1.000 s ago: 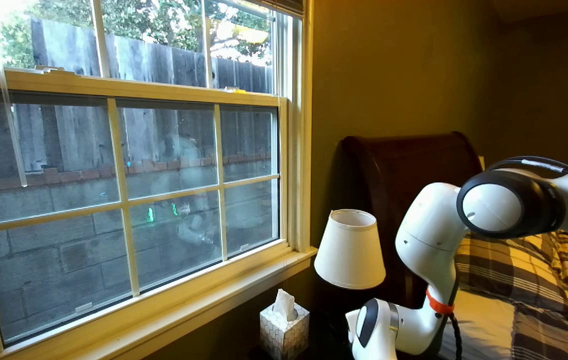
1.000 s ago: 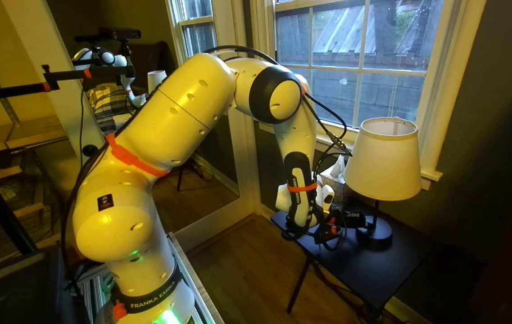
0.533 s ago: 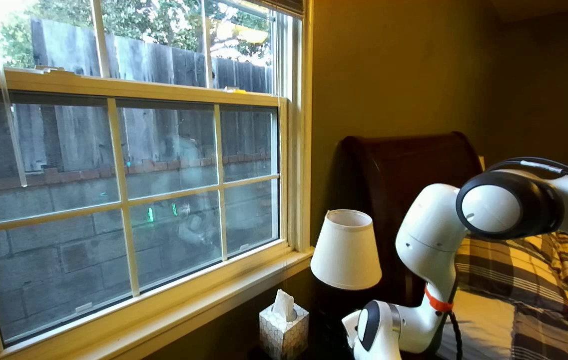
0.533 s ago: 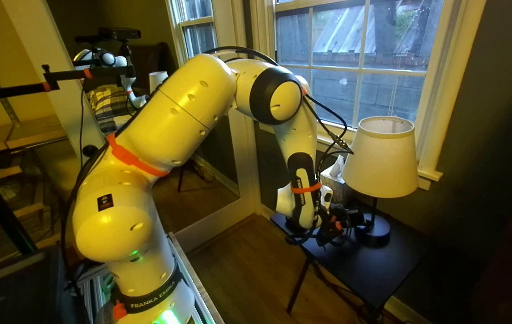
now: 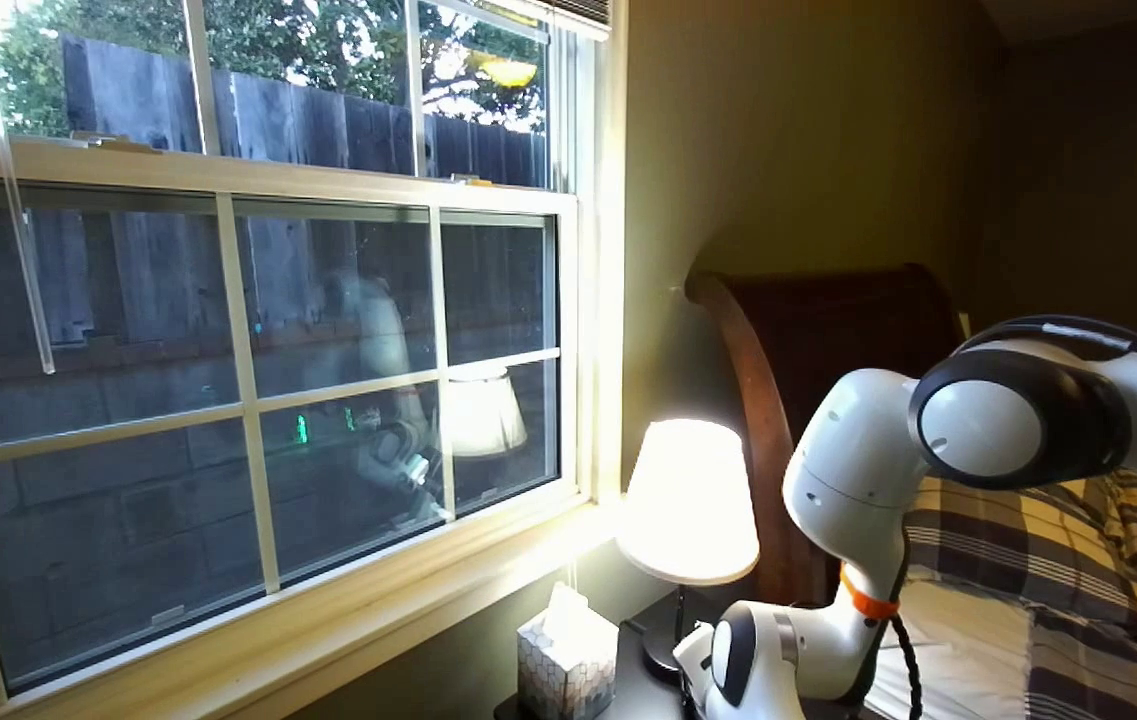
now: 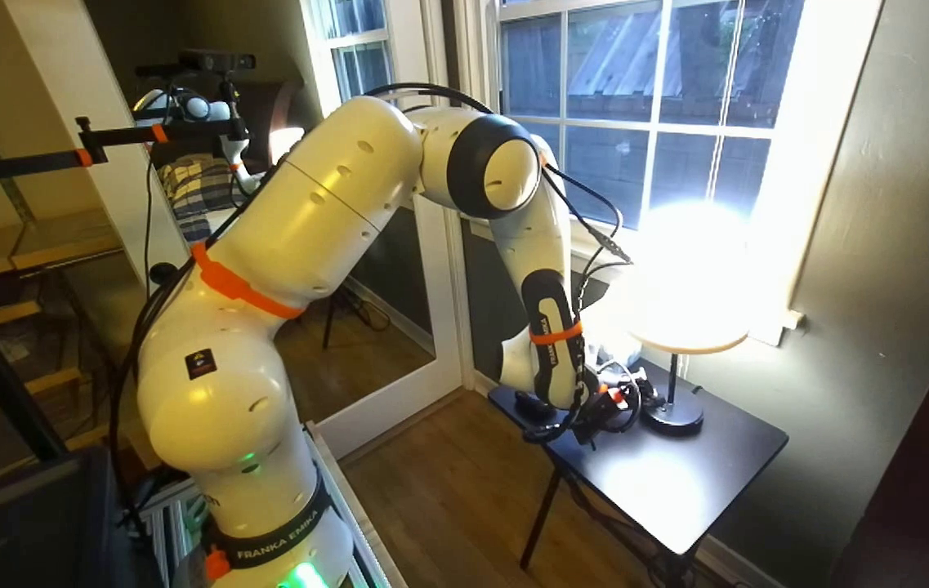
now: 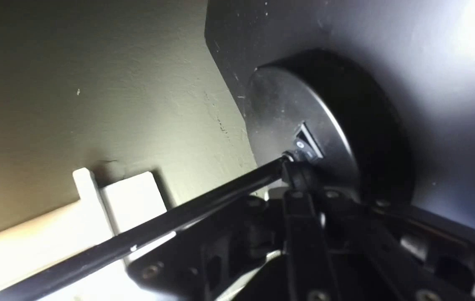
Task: Turn on the lamp
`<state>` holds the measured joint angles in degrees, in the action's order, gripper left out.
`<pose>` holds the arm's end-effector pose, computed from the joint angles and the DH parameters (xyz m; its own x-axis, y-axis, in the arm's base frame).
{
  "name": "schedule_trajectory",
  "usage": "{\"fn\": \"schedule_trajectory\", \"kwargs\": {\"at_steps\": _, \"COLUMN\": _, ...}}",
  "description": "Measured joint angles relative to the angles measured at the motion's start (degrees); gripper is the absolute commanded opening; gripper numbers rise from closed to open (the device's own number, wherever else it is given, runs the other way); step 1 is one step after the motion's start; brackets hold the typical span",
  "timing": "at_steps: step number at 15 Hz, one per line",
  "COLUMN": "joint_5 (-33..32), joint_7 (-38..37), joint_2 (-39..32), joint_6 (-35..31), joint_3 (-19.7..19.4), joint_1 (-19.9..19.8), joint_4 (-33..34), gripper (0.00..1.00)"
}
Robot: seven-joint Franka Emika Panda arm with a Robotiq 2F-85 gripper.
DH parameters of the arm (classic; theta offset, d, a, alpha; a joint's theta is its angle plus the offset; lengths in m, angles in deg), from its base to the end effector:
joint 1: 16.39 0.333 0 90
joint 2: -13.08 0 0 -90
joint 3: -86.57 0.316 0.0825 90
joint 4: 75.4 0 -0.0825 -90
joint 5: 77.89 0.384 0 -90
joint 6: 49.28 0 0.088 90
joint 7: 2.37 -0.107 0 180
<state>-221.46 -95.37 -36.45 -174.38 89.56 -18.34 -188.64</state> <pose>0.5546 -0.0094 0.0140 0.5768 0.7760 0.2551 0.1689 -0.4189 0.8922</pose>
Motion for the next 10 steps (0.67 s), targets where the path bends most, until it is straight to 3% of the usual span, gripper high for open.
{"fn": "schedule_trajectory", "kwargs": {"at_steps": 4, "joint_5": 0.00, "joint_7": 1.09, "joint_2": 0.36, "joint_6": -1.78, "joint_3": -1.45, "joint_1": 1.48, "joint_4": 0.14, "gripper": 0.00}}
{"fn": "schedule_trajectory", "kwargs": {"at_steps": 10, "joint_5": 0.37, "joint_7": 2.72, "joint_2": 1.06, "joint_6": -3.10, "joint_3": 2.57, "joint_1": -3.07, "joint_4": 0.15, "gripper": 0.00}}
